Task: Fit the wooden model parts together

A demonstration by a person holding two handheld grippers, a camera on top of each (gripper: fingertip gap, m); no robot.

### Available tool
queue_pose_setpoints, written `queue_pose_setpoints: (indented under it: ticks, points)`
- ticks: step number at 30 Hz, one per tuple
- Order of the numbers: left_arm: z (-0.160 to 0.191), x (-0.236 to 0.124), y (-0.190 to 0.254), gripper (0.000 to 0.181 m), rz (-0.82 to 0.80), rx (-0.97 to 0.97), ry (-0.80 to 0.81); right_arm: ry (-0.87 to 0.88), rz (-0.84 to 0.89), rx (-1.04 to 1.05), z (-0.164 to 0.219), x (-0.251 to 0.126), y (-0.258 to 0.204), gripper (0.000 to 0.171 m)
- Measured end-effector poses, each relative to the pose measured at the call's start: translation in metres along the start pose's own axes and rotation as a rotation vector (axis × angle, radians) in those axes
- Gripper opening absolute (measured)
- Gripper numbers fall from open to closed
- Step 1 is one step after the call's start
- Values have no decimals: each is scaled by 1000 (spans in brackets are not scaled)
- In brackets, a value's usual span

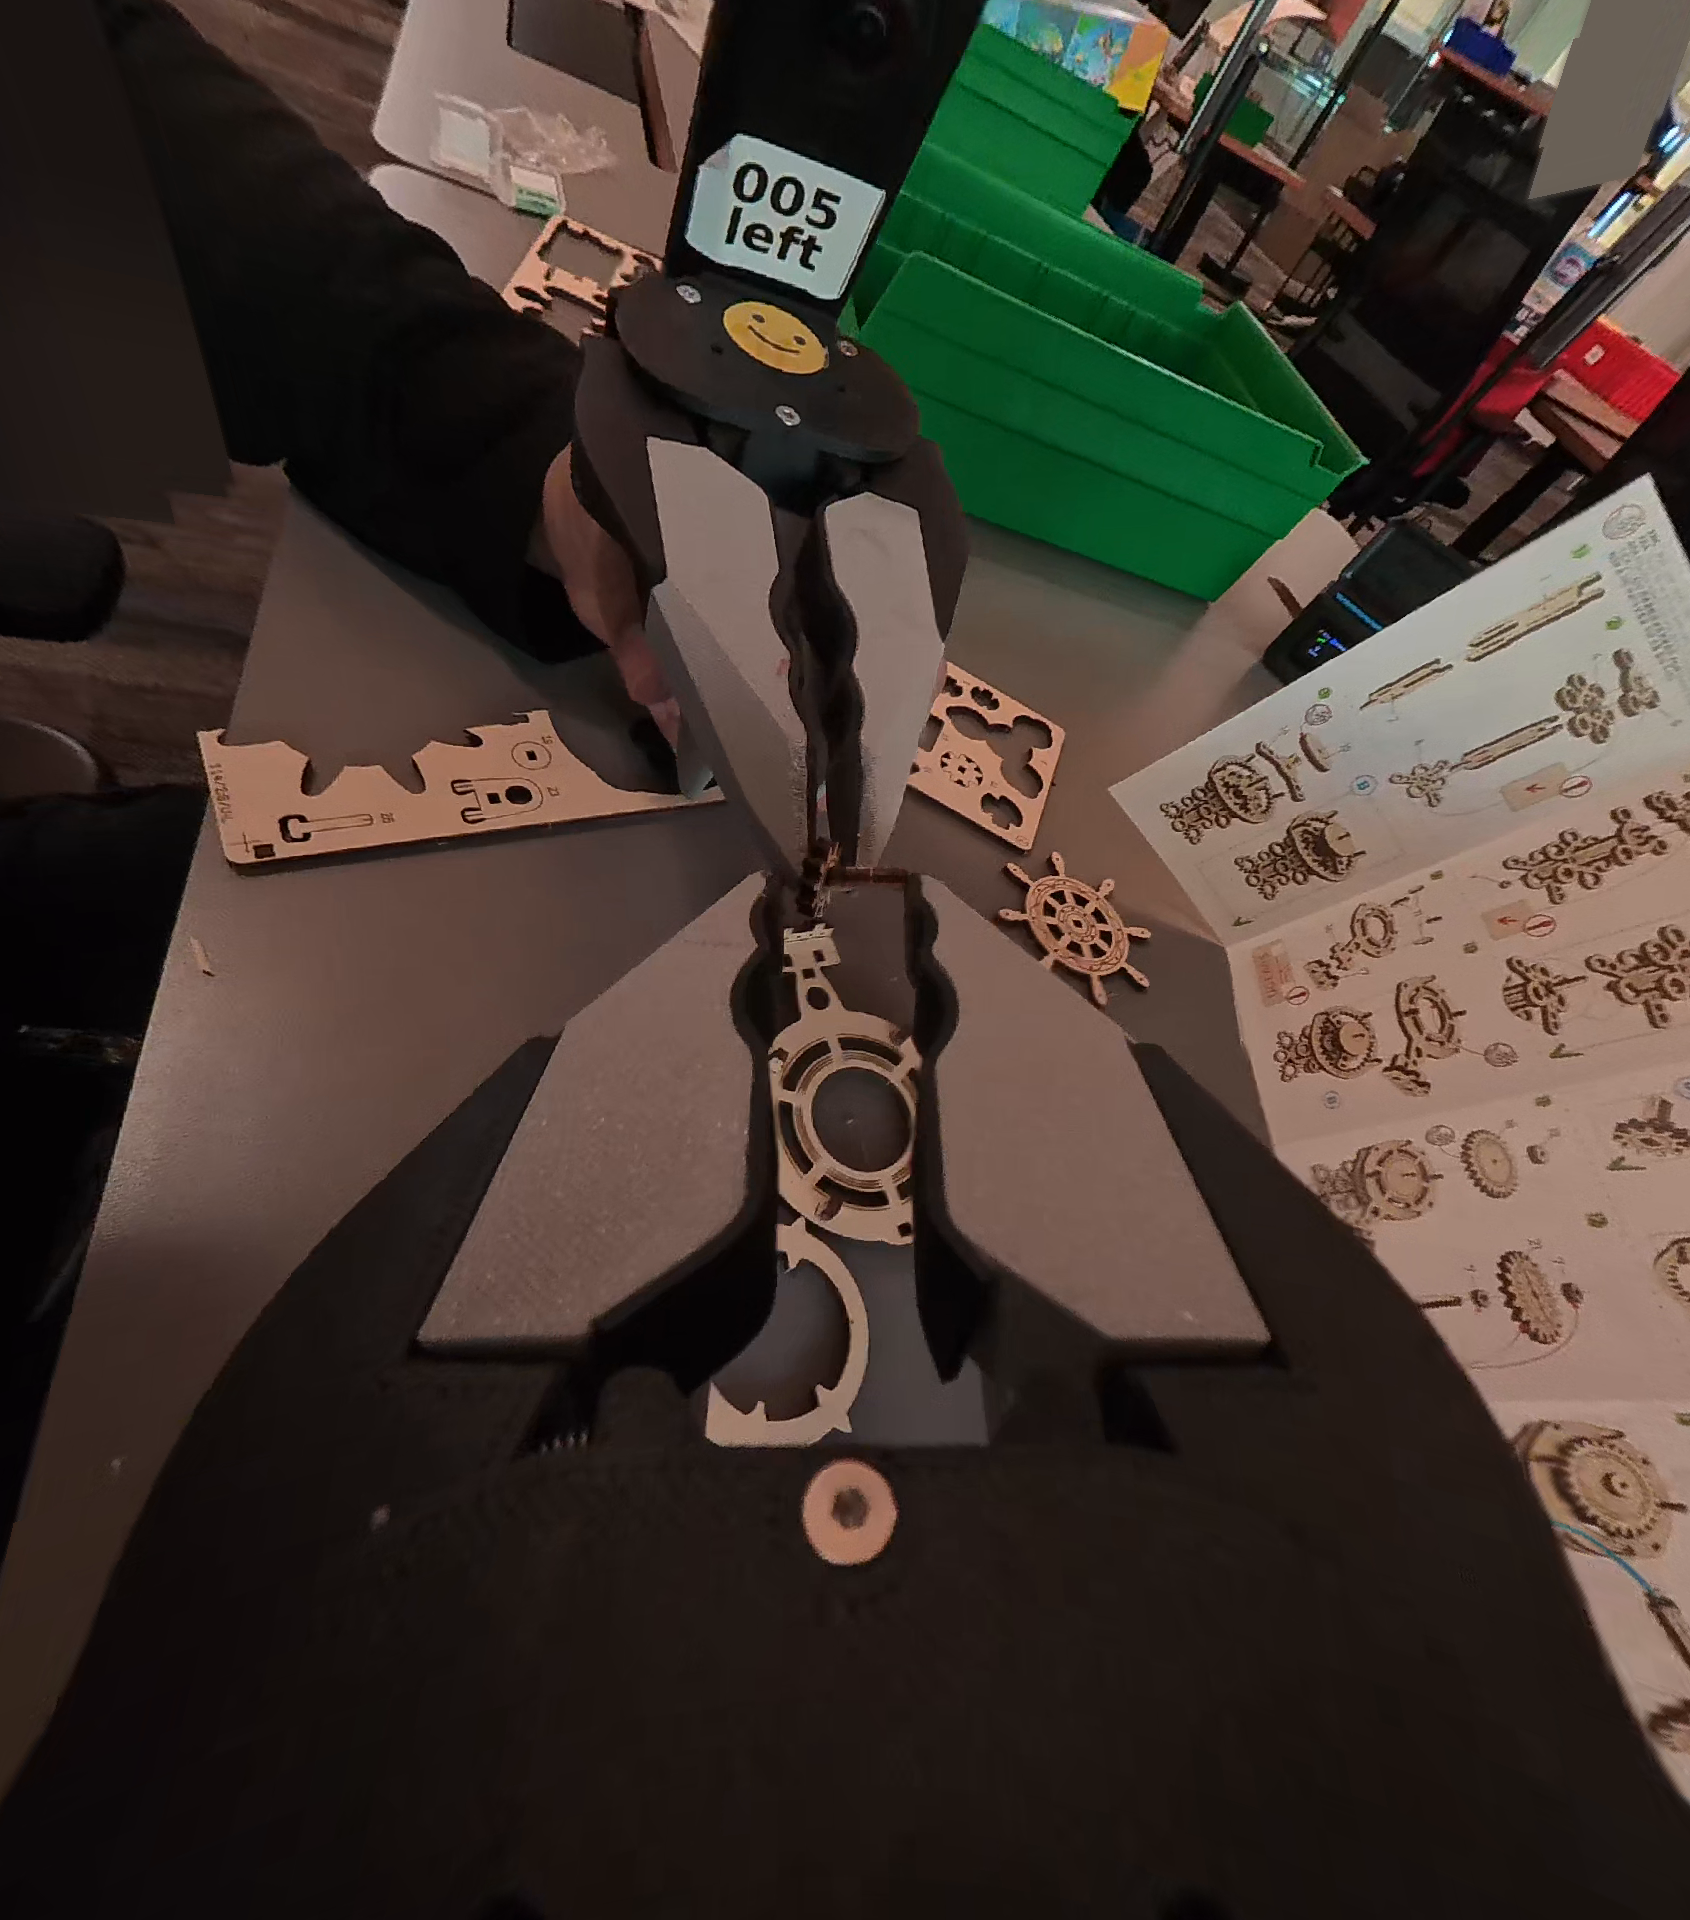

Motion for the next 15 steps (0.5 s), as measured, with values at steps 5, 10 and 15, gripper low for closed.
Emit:
queue_pose_setpoints:
  ticks: [5, 10, 15]
  points:
    - [0, -2, 1, 2, 14, -5, -16, 20, -37, 74, 3, 0, -1, 17]
    - [4, -3, 2, 1, 23, 19, -52, 29, -83, 150, 7, 0, -2, 17]
    - [4, -6, 3, 0, 34, 24, -61, 45, -118, 225, 9, -2, -2, 17]
Point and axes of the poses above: each gripper's, where its closed fingertips meet, x out along the fingers, z out of its underside, y = z × x across the jaws, the point moved 2 cm from there along -x, back along the fingers, and after that the axes turned 10 degrees about y, right-handed, at the moved point
